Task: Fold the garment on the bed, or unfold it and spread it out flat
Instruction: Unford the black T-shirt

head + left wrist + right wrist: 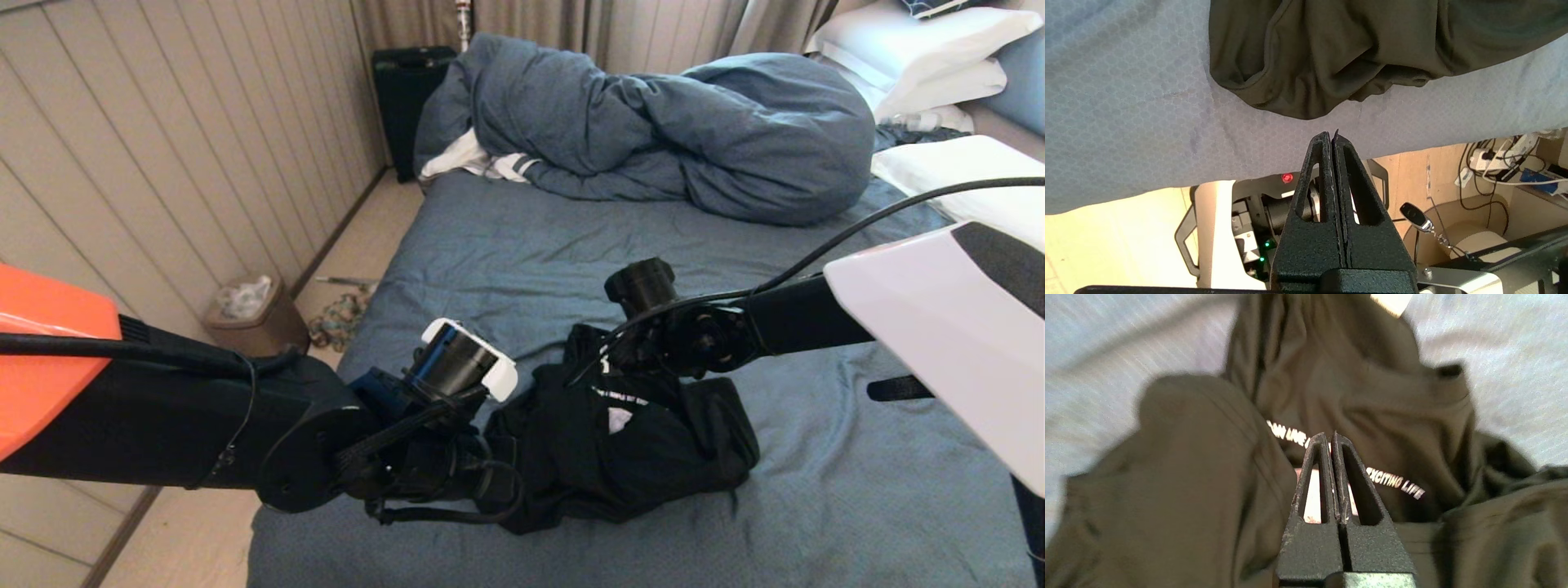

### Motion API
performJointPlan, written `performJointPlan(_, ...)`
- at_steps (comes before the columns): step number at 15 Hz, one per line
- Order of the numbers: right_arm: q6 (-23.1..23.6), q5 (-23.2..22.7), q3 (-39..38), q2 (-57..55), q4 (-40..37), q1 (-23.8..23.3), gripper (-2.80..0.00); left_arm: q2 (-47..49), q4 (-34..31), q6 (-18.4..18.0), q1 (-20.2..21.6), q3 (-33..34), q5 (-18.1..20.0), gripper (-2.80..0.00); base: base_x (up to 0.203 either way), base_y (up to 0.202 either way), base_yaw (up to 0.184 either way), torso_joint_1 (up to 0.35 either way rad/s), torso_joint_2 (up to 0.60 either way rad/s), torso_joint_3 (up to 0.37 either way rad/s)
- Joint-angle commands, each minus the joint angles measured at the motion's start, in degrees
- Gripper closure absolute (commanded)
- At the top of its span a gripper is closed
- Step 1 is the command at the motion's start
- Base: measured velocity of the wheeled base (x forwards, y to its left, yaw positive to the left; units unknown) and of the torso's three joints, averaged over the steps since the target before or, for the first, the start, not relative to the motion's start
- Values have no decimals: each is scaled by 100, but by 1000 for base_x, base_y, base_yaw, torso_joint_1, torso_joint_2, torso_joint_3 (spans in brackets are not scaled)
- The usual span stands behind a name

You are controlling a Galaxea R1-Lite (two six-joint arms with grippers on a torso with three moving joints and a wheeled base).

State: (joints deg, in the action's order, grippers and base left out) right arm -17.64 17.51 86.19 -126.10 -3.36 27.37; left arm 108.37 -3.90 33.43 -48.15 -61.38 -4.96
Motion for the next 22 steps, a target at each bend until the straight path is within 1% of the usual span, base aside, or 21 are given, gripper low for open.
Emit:
performJointPlan(1,-28,3,20,-387,-6,28,0,44,54,24,-1,12,-5,0,0,0,0,0,0,0)
performJointPlan(5,-54,-2,532,-935,-19,18,0,-35,275,20,-27,176,-31,0,0,0,0,0,0,0)
performJointPlan(7,-77,-26,485,-960,-213,14,0,-26,267,24,-45,179,-5,0,0,0,0,0,0,0)
performJointPlan(10,-205,-29,200,-898,-506,10,0,-61,267,24,-115,223,-5,0,0,0,0,0,0,0)
performJointPlan(12,-234,-40,-427,-642,-527,42,0,-83,267,24,-192,247,-29,0,0,0,0,0,0,0)
performJointPlan(15,-298,-138,-1606,-179,-429,140,0,-88,267,24,-238,249,-40,0,0,0,0,0,0,0)
performJointPlan(19,-481,-227,-3286,657,291,176,0,-79,267,24,-238,258,-40,0,0,0,0,0,0,0)
performJointPlan(22,-537,-241,-4390,1296,609,216,0,-79,267,24,-239,256,-40,0,0,0,0,0,0,0)
